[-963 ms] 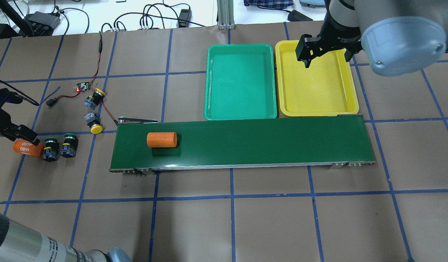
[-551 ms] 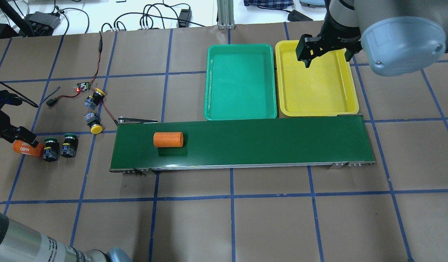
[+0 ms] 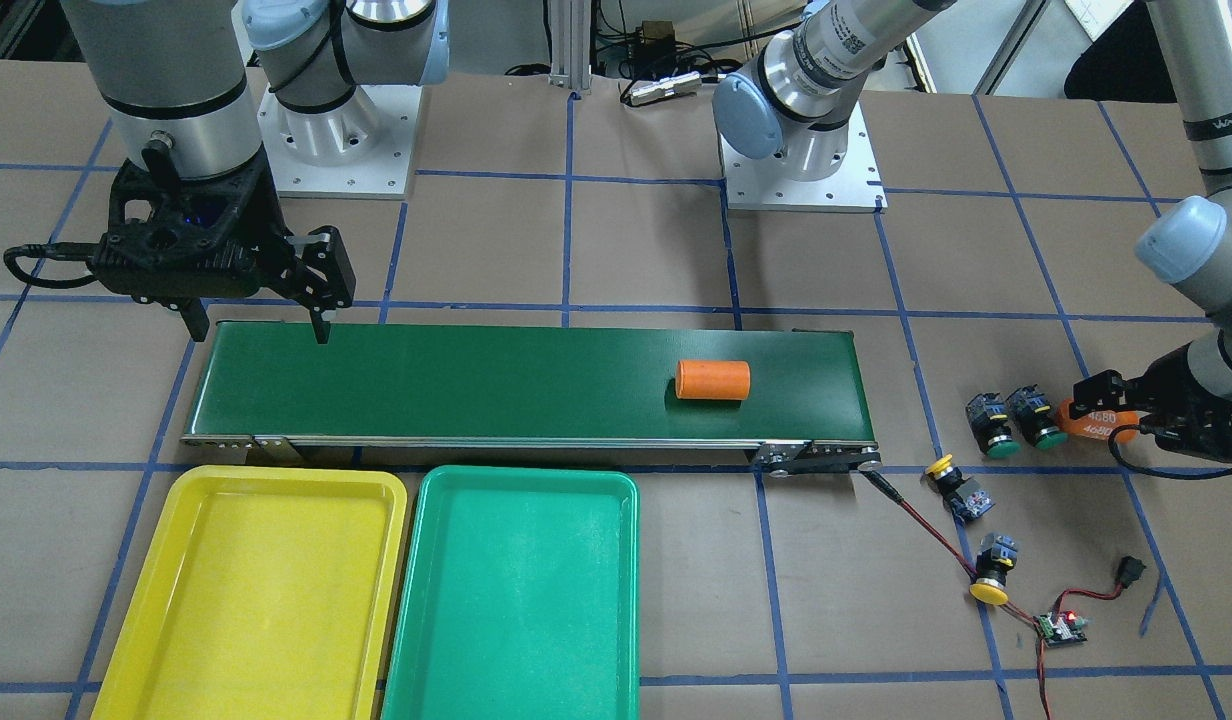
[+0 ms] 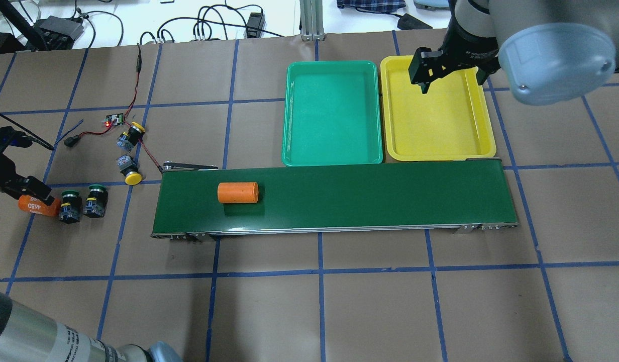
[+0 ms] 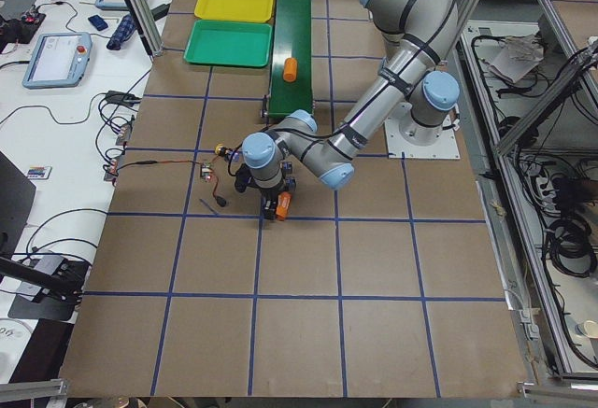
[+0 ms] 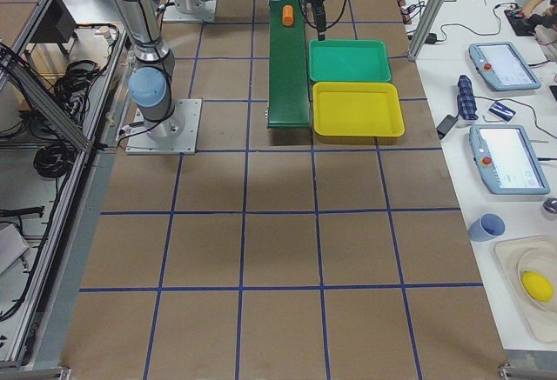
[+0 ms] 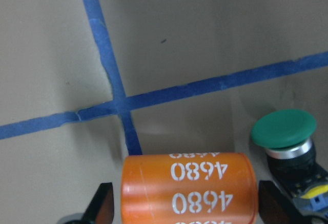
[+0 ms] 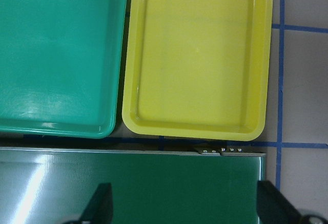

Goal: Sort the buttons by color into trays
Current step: 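Close the left gripper on the second orange capacitor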

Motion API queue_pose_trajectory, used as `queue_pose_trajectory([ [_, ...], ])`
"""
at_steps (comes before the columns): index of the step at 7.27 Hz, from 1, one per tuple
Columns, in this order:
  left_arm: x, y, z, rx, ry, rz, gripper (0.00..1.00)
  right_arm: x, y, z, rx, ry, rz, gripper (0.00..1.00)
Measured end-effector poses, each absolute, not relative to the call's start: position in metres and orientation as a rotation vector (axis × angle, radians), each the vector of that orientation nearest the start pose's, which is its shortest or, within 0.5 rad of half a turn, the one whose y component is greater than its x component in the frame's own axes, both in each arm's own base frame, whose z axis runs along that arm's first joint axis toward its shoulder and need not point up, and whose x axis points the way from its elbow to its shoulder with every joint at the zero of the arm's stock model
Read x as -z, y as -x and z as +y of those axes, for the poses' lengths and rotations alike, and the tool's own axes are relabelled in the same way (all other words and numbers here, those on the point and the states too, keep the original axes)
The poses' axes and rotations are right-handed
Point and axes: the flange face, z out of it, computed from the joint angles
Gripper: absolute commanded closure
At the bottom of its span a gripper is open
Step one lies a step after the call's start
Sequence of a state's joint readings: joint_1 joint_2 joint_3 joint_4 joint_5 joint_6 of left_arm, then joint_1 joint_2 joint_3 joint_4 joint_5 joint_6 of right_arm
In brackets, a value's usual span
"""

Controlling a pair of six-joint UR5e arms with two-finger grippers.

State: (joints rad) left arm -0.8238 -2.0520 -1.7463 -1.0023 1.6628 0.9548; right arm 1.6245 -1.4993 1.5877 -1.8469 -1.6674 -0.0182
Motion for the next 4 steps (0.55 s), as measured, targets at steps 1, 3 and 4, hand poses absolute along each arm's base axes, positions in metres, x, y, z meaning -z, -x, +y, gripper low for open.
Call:
queue_pose_trajectory([
  [1,-0.1905,-0.3152,-0.5231,-0.203,-0.331,3.125,0.0,-0.473,-0.1523,-0.5301,0.306,0.101,3.219,0.0],
  [3,-0.1858,-0.3151,-0.5227,-0.215,-0.329,3.13,0.0,-0.4727,-0.1523,-0.5302,0.305,0.104,3.219,0.0],
  [4,-0.1813,-0.3157,-0.5224,-0.231,-0.329,3.13,0.0,-0.4727,-0.1522,-0.5303,0.305,0.105,3.22,0.0],
])
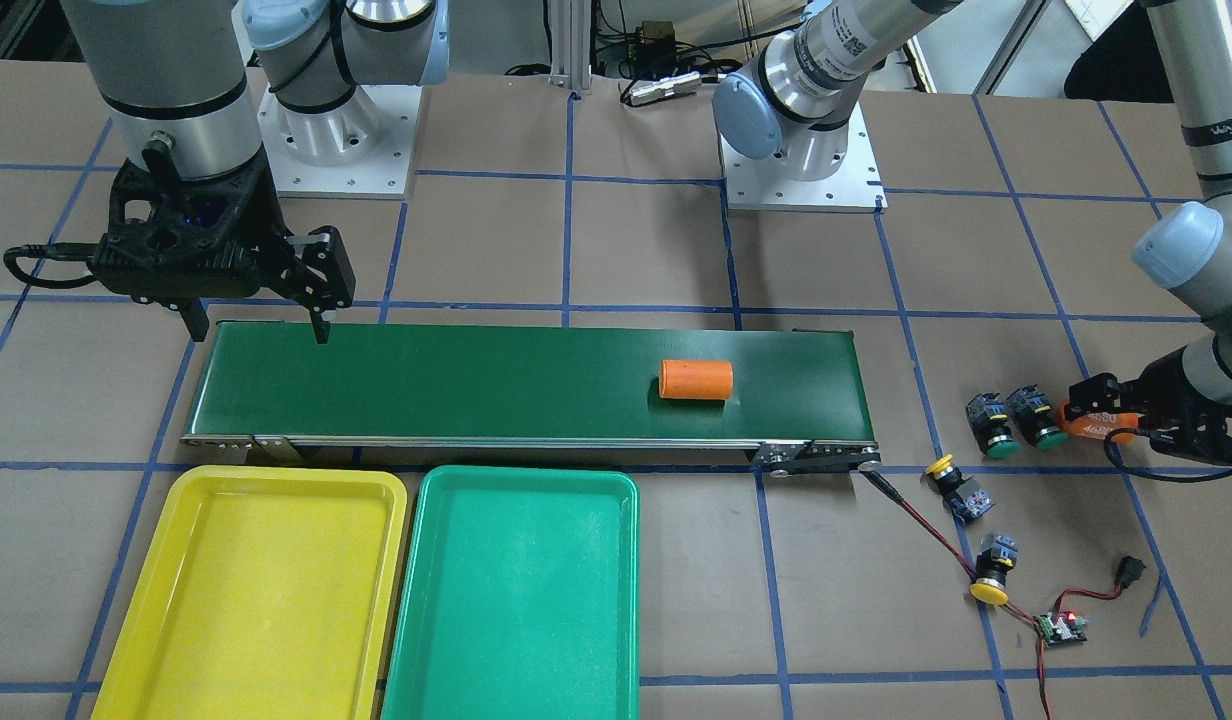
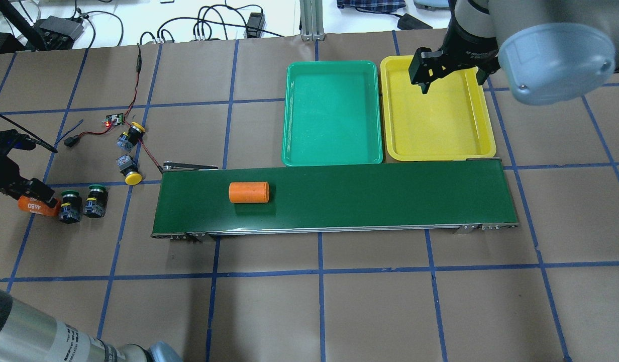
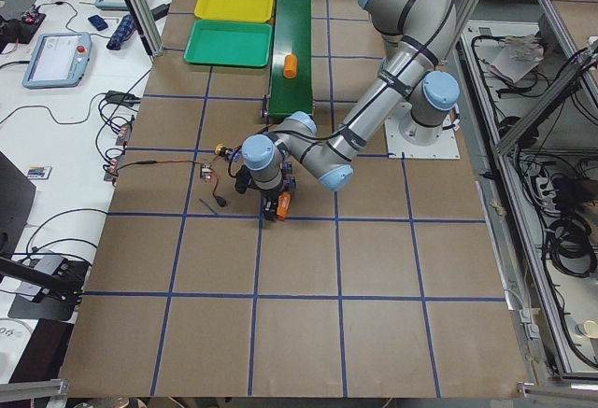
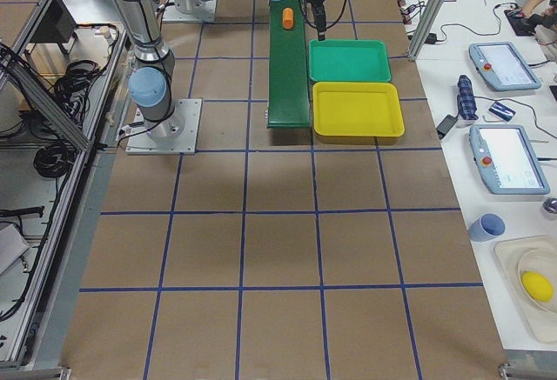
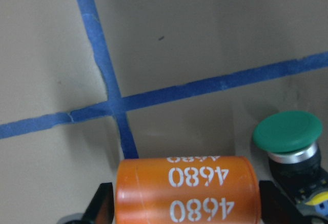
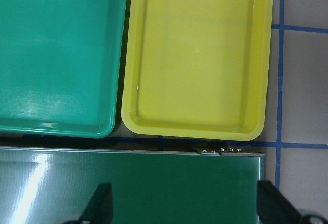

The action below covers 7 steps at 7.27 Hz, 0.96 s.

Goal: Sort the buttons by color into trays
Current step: 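Close the left gripper on the second orange capacitor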

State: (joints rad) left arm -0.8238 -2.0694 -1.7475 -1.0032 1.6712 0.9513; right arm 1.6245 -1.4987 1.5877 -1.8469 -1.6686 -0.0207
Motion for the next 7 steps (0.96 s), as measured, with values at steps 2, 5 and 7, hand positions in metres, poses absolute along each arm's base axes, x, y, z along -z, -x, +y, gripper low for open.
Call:
queue_pose_trajectory([
  [2,-0.174,-0.318,-0.521,-0.261,-0.327,3.128,0.99,-0.472,-0.152,-0.53,0.304,0.106,3.223,0.0],
  [5,-0.191,-0.316,-0.522,-0.239,-0.323,3.114,1.0,-0.472,-0.152,-0.531,0.302,0.106,3.224,0.0],
  [7,-0.232,-0.297,-0.527,-0.186,-0.276,3.111,1.0,-0.471,-0.152,-0.531,0.301,0.106,3.225,0.0],
])
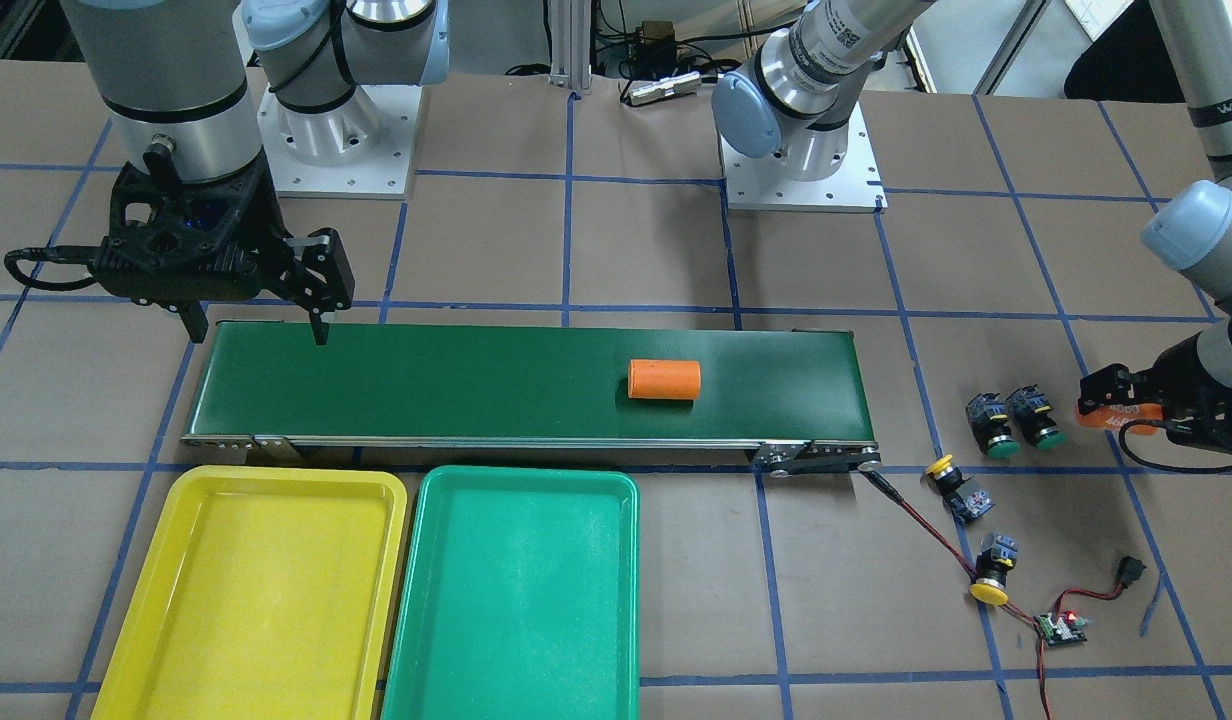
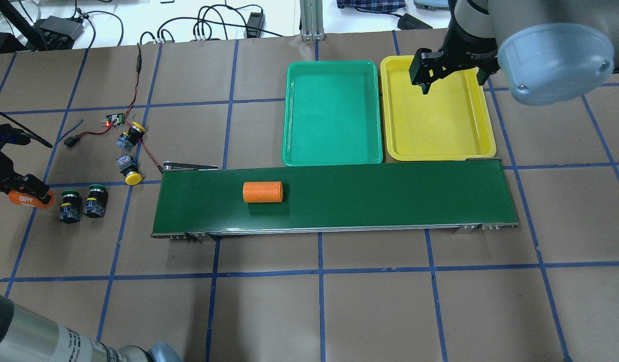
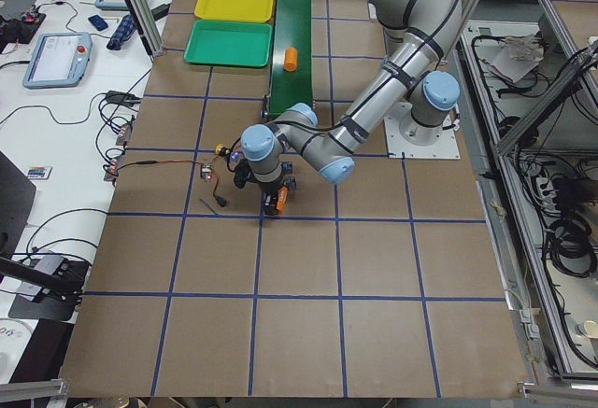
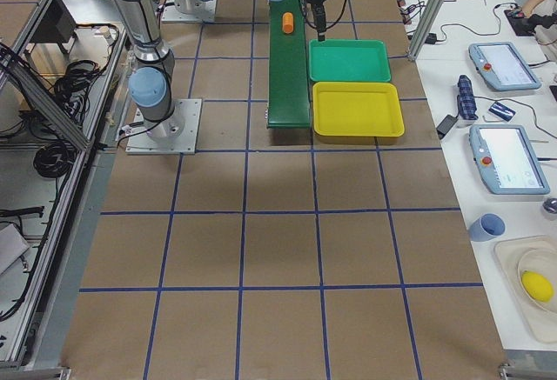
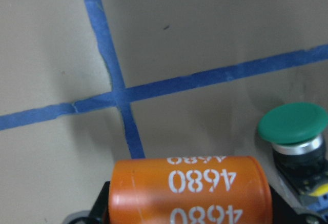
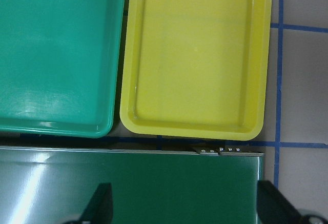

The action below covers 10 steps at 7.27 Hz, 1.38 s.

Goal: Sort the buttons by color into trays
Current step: 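Close the left gripper on the second orange capacitor, then carry the second orange capacitor with the left gripper onto the belt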

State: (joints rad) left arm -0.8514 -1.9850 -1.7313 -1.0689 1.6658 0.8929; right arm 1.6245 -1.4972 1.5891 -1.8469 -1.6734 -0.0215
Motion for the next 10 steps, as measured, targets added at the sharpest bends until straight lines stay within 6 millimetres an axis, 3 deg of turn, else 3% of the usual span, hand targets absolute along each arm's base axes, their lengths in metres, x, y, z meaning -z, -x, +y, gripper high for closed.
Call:
queue_pose_trajectory([
  [1,-0.262,-0.273,-0.536,-0.183,-0.242,3.132,1.0,-0.471,-0.152,-0.531,0.301,0.106,3.225,0.0],
  [3,-0.321,-0.201,-0.552,-0.218,-0.126,3.163,1.0,-0.471,-0.152,-0.531,0.302,0.106,3.223,0.0],
  [5,-0.348,-0.118,-0.553,-0.234,0.008,3.192,1.0,-0.471,-0.152,-0.531,0.302,0.106,3.222,0.0],
  [8,-0.339,-0.009,-0.537,-0.299,0.12,3.182,1.0,-0.471,-0.152,-0.531,0.305,0.106,3.22,0.0],
  [10,-0.306,0.025,-0.516,-0.357,0.15,3.168,1.0,-0.471,-0.152,-0.531,0.305,0.106,3.221,0.0],
])
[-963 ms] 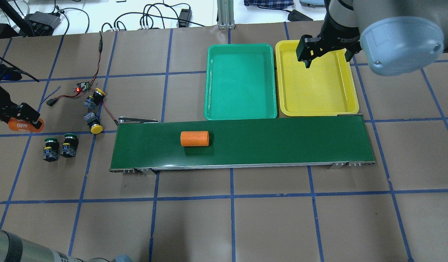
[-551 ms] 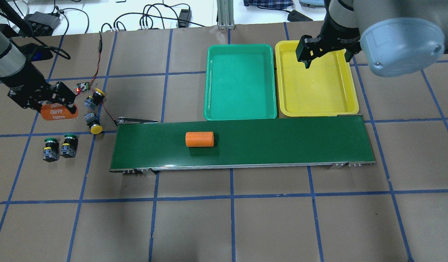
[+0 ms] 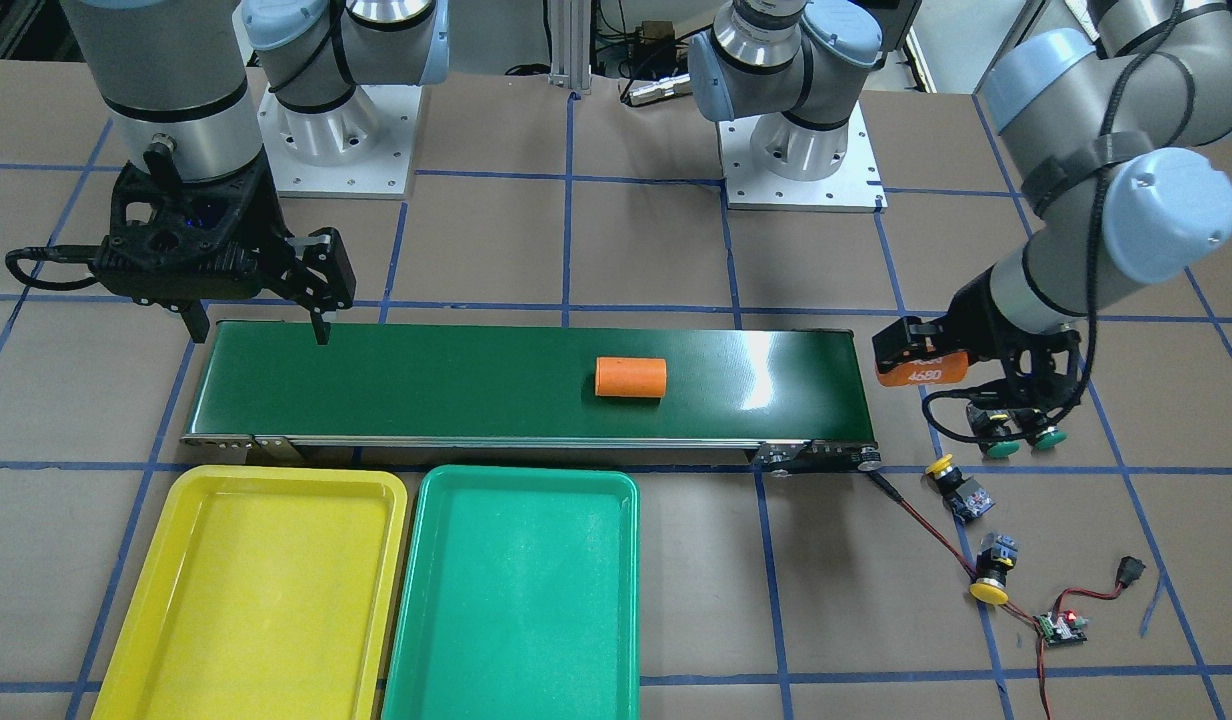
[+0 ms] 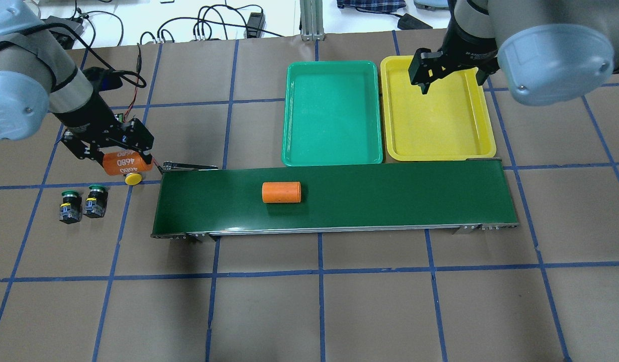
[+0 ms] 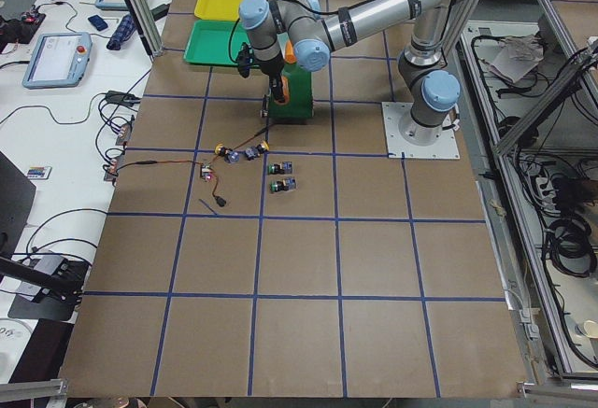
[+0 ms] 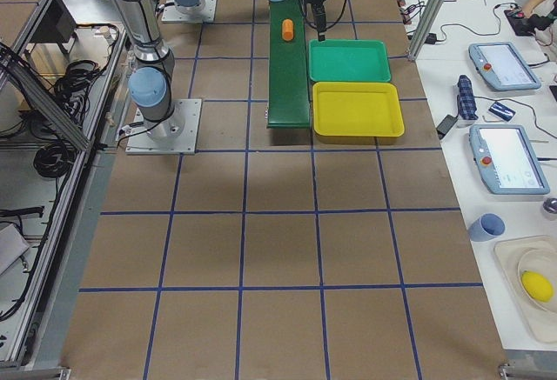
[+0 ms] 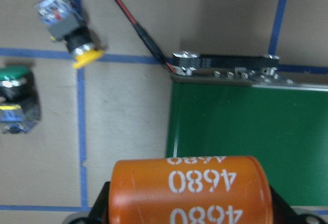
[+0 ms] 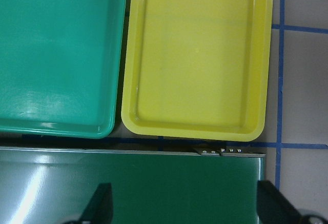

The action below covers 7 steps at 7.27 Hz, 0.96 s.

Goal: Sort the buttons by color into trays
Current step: 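Carry the second orange capacitor with the left gripper onto the belt, then release the capacitor on the belt and raise the left gripper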

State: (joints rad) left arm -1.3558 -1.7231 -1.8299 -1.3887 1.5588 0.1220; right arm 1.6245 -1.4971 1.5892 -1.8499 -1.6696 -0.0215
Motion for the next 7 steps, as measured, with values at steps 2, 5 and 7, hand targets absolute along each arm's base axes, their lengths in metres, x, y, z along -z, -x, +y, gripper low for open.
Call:
queue_pose_trajectory([
  [2,-0.278,0.038,-0.507,-0.365,0.153,3.196,1.0,-0.471,-0.152,-0.531,0.305,0.106,3.222,0.0],
  [5,-0.26,0.042,-0.511,-0.355,0.054,3.222,0.77,-0.471,-0.152,-0.531,0.305,0.106,3.222,0.0],
  [7,-0.256,0.043,-0.511,-0.362,-0.012,3.228,0.0,-0.471,-0.152,-0.531,0.304,0.106,3.223,0.0],
])
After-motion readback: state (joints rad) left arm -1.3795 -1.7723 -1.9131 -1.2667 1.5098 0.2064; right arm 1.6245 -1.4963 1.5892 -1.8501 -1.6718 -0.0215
